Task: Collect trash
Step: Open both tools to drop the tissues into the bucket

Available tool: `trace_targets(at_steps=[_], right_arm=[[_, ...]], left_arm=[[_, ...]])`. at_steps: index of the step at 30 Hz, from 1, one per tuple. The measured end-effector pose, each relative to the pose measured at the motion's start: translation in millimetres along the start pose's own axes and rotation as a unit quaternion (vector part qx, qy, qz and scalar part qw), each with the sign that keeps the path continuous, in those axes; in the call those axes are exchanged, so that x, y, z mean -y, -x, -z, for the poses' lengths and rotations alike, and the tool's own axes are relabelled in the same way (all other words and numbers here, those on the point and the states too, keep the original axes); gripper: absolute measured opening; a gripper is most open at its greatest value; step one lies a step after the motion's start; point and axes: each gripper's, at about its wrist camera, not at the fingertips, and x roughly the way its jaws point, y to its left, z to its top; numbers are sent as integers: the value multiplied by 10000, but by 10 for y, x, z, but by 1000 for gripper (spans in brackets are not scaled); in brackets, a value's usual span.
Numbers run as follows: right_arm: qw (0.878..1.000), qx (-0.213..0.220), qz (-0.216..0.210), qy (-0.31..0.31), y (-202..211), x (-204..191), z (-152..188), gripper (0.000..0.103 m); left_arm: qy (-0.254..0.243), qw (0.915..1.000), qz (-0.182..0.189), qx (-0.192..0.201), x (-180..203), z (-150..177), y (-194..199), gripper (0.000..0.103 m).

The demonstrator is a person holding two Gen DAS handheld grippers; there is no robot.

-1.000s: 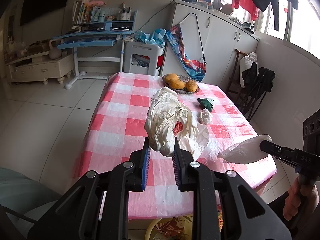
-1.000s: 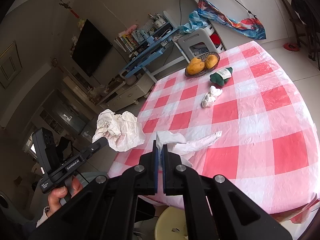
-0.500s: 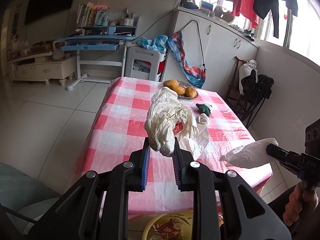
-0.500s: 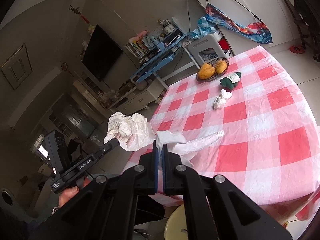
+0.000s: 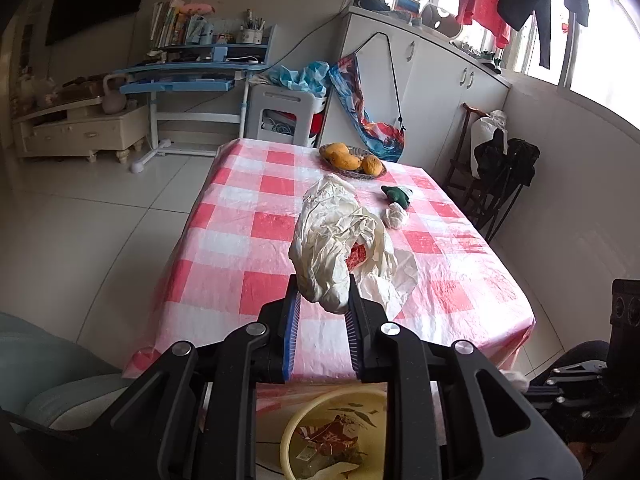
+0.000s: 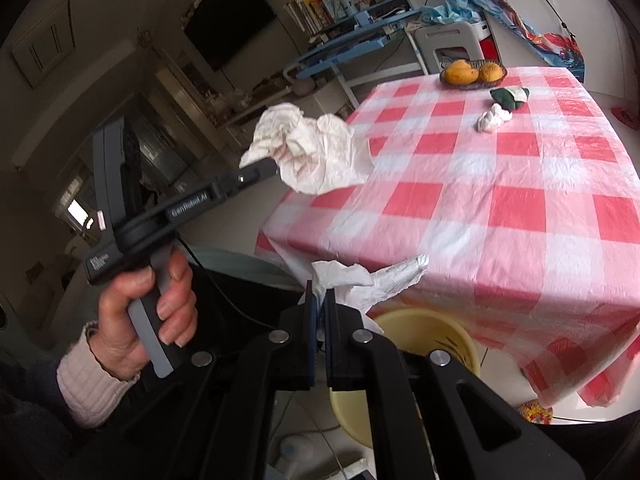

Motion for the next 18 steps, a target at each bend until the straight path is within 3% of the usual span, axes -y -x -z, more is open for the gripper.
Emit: trace_targets(at_steps=[5, 7, 8, 10, 11, 14, 18], right_arm=[[9981, -603, 119, 84, -214, -36, 157, 4], [9976, -652, 237, 63, -244, -17, 166, 4], [9978, -620, 253, 15, -236, 4, 164, 8], [9987, -424, 251, -111, -175, 53, 151, 29], [9991, -275, 282, -147, -124, 61, 145, 49], [9995, 14, 136, -281, -31, 101, 120, 52], [9979, 377, 270, -461, 52, 166, 88, 55]], left_arm=[[-22, 9998, 25, -184, 35, 168, 75, 21], [-45, 9997, 23, -254, 54, 245, 107, 21], [-55, 9995, 25, -296, 59, 284, 121, 21], [-79, 9991, 45, -418, 84, 365, 142, 21], [-108, 9987, 64, -495, 102, 409, 146, 21], [-238, 9972, 104, -699, 174, 518, 142, 21], [-509, 9923, 173, -1116, 320, 698, 99, 21]])
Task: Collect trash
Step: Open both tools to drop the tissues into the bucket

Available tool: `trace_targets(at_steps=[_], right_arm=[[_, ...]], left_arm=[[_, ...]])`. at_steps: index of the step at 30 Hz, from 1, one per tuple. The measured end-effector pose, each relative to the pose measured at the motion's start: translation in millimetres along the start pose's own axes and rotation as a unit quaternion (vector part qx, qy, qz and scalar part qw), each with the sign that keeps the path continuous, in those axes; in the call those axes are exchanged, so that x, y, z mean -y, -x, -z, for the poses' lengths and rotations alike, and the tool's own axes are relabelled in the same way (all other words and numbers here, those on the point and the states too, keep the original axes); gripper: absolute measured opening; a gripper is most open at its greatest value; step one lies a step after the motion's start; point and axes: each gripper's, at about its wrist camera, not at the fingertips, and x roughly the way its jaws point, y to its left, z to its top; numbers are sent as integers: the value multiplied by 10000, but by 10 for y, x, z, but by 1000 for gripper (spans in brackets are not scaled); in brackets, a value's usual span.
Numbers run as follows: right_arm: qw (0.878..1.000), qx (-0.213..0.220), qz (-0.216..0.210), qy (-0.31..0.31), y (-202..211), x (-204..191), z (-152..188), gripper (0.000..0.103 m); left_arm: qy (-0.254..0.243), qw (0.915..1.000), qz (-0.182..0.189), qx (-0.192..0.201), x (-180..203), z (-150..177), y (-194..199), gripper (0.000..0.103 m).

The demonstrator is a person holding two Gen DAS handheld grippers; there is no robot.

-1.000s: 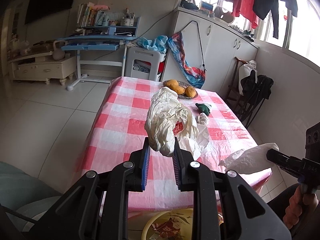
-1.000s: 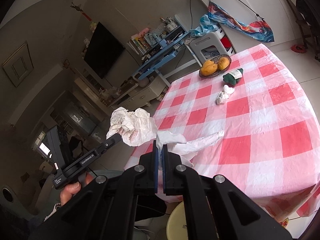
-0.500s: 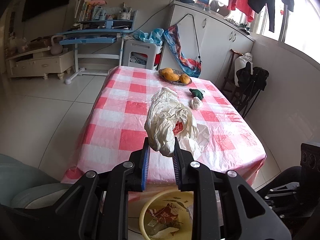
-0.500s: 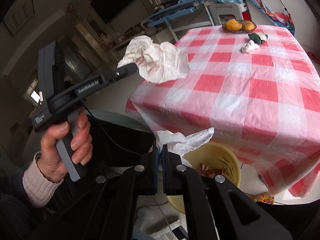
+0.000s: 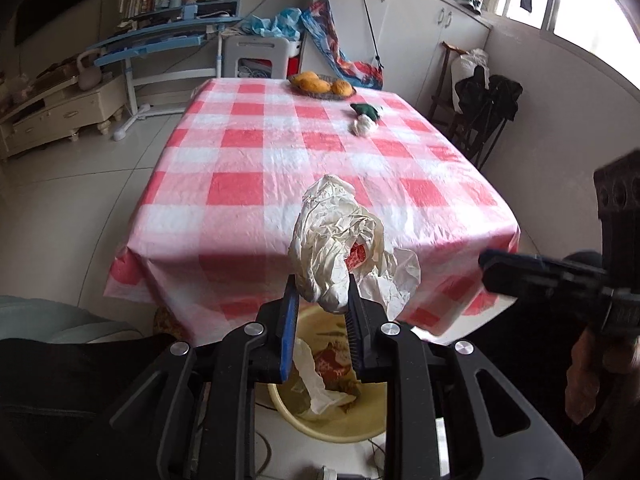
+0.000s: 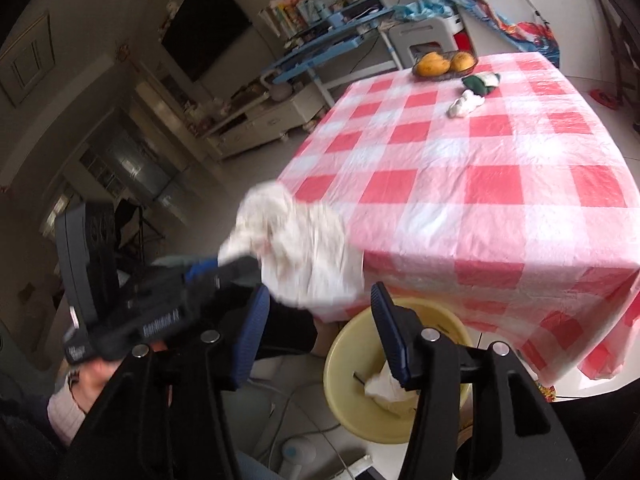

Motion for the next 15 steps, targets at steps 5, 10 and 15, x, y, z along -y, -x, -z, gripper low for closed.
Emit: trace_targets(at_steps=[5, 10, 15], right_arm=[[9975, 601, 129, -341, 181, 115, -58, 66], [9931, 862, 206, -769, 238, 273, -93, 69], [9915, 926, 326, -852, 266, 285, -96, 71]], left_arm=[[-570, 9958, -151, -696, 241, 210, -206, 35], [-581, 9978, -176, -283, 270, 172, -64, 61], [-63, 9985, -411, 353, 74, 59, 111, 79]])
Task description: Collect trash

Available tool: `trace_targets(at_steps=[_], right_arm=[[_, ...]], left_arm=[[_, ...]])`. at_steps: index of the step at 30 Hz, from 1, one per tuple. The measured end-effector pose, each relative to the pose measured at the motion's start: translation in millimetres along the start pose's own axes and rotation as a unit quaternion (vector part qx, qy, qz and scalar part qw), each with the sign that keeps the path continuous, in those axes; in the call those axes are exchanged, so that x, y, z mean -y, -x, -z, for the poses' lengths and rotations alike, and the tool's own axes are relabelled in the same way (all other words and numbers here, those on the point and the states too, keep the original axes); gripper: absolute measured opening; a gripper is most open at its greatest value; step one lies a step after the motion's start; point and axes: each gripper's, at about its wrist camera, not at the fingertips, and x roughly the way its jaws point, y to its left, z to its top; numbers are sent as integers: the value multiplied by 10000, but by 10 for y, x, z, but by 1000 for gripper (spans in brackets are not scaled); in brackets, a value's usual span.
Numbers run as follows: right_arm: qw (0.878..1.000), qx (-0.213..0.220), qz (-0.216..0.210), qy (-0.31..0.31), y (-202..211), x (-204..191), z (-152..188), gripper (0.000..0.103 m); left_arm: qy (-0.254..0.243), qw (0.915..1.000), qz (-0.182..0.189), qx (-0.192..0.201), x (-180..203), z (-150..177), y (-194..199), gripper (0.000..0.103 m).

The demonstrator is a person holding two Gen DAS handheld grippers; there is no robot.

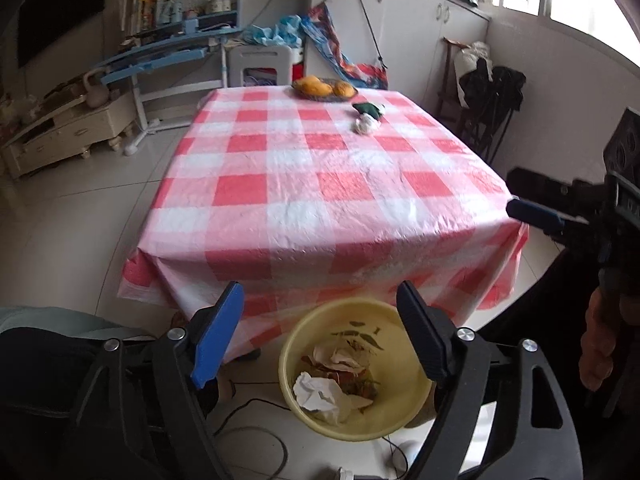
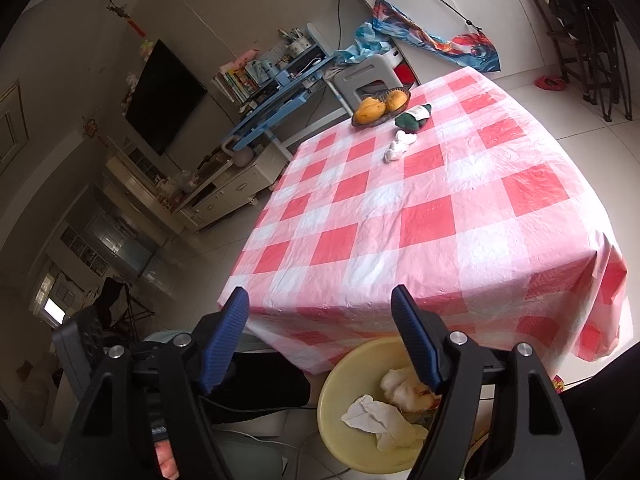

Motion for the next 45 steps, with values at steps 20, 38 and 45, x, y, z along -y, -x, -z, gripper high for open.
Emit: trace_targets(at_steps=[20, 38, 45], right_arm=[[9970, -182, 405, 639, -115, -141, 90, 76], [9969, -237, 376, 652, -136, -181, 99, 76], [9974, -253, 294, 604, -237, -168, -285, 76]], left_arm=[[644, 9961, -364, 483, -224, -93, 59, 86], [816, 9944, -361, 561, -316, -102, 85, 87], [853, 9929, -392, 729, -338, -305, 90, 90]])
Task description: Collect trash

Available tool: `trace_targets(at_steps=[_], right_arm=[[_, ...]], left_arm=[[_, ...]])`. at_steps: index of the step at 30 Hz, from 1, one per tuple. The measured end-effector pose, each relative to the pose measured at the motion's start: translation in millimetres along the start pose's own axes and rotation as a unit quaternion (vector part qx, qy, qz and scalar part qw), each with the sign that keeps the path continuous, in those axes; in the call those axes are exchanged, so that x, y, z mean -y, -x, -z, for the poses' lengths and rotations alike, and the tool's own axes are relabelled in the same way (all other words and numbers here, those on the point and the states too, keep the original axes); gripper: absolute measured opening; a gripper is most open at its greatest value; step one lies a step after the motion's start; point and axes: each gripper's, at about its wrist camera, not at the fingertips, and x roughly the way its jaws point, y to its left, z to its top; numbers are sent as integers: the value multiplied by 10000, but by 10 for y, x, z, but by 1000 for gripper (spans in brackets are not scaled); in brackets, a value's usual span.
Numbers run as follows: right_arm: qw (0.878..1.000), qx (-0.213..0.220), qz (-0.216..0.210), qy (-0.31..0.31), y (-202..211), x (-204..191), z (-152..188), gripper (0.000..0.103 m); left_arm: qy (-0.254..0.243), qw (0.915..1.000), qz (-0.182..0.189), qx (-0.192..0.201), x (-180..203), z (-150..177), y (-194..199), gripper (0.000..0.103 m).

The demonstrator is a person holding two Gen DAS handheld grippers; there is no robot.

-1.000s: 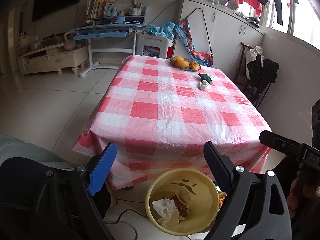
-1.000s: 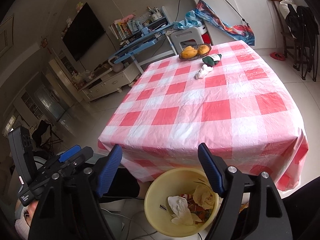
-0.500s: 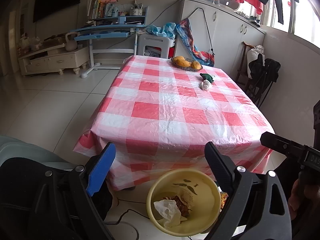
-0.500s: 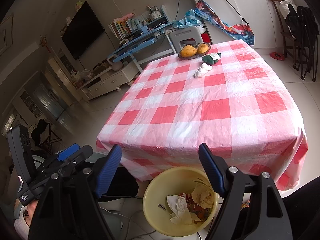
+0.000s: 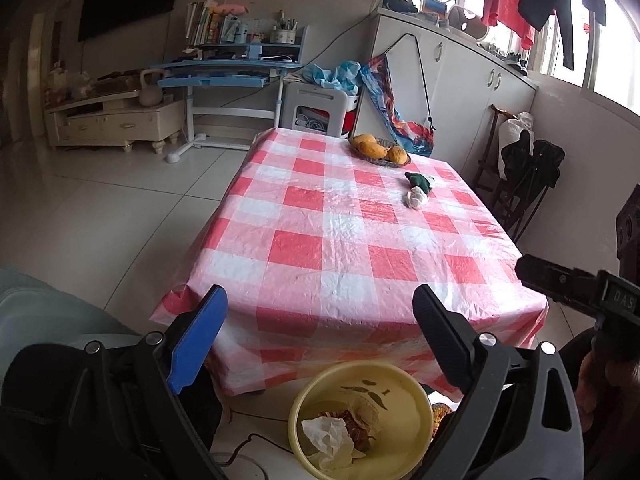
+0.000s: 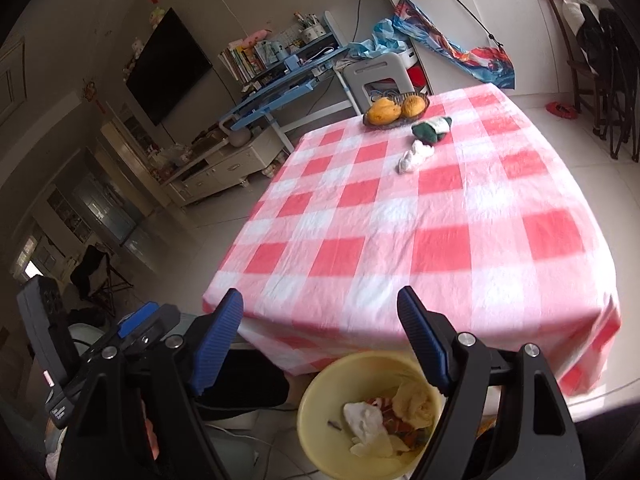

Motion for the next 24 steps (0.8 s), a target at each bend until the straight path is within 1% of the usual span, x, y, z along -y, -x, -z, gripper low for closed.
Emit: trace_targets(at_steps=[2, 4, 6, 9, 13, 15, 19, 21, 24], right_arm=[[9998, -41, 134, 152, -102, 23, -184, 76], [9995, -80, 182, 246, -214, 71, -367, 76], [9992, -116, 245, 281, -336, 152, -540, 76], [9982, -215, 461, 325, -585, 307, -788, 76], [9972, -347, 663, 71, -943, 586, -1049, 76], [9963, -400, 760, -17, -1126, 712, -1168, 74], [9942, -567, 917, -51, -1507, 889, -1341, 68], [9928, -658, 1000, -56, -1657, 941, -1373, 62], [9916, -771, 1040, -35, -1837, 963, -1372, 59]], left_arm=[[-37, 10000, 4, -31, 28, -67, -62, 91], [-86, 9999, 17, -81, 55, -152, -148, 91], [-110, 9999, 25, -82, 74, -238, -239, 91], [-160, 9998, 10, -142, 128, -356, -405, 91], [-167, 9996, 37, -236, 160, -464, -618, 91], [-112, 9995, 61, -286, 159, -456, -699, 91], [57, 9986, 85, -528, 111, -396, -834, 91], [89, 9984, 66, -556, 87, -403, -864, 91], [186, 9983, 49, -543, 39, -431, -888, 91]])
